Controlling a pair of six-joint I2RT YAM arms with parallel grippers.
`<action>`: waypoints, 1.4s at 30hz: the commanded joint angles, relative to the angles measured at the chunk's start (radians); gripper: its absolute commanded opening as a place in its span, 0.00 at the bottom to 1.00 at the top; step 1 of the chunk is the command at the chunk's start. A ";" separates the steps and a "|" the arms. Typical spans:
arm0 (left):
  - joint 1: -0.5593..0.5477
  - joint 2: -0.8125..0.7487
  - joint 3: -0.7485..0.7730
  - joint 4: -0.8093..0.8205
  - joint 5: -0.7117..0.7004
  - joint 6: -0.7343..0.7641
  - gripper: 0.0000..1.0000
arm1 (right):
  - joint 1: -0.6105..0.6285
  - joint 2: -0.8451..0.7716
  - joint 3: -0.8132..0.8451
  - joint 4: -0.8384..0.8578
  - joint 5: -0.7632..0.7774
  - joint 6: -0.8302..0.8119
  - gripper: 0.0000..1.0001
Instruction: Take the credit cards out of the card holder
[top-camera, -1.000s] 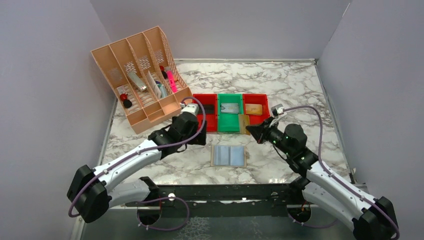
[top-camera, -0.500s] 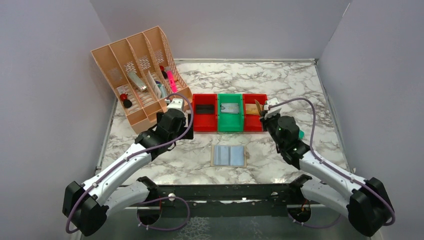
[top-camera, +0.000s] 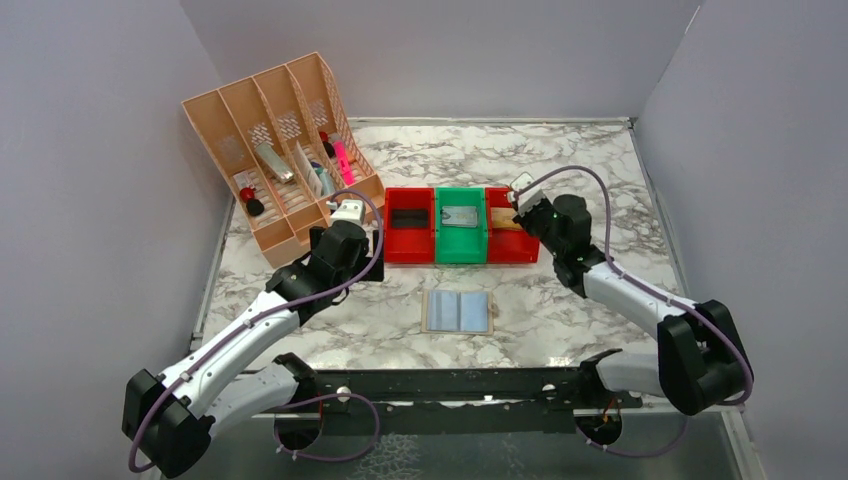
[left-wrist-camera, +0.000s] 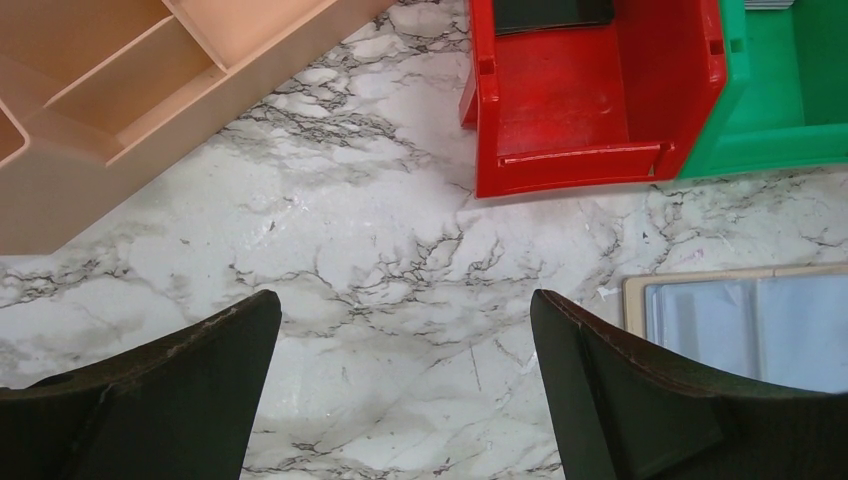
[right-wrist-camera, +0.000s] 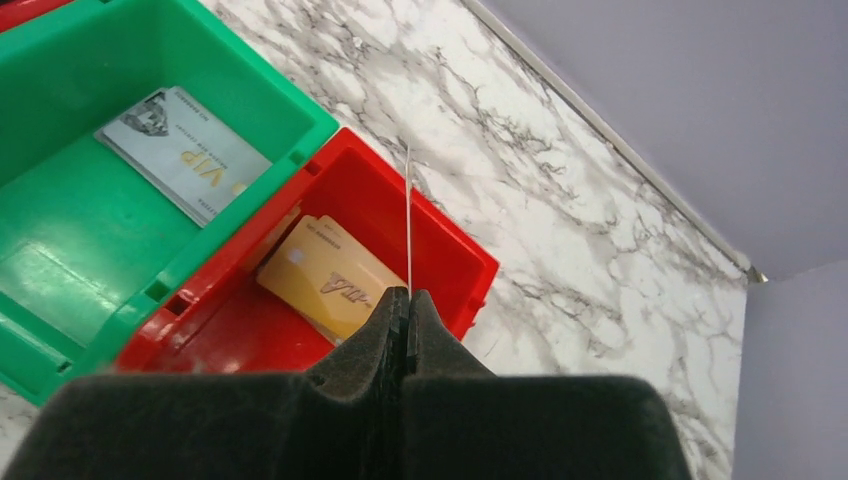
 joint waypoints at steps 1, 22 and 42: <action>0.003 -0.017 -0.009 0.003 -0.009 0.017 0.99 | -0.079 0.011 0.079 -0.112 -0.273 -0.151 0.01; 0.005 0.024 0.004 -0.010 -0.009 0.012 0.99 | -0.124 0.157 0.174 -0.306 -0.335 -0.413 0.01; 0.005 -0.010 -0.002 -0.002 -0.015 0.019 0.99 | -0.124 0.369 0.305 -0.283 -0.289 -0.549 0.03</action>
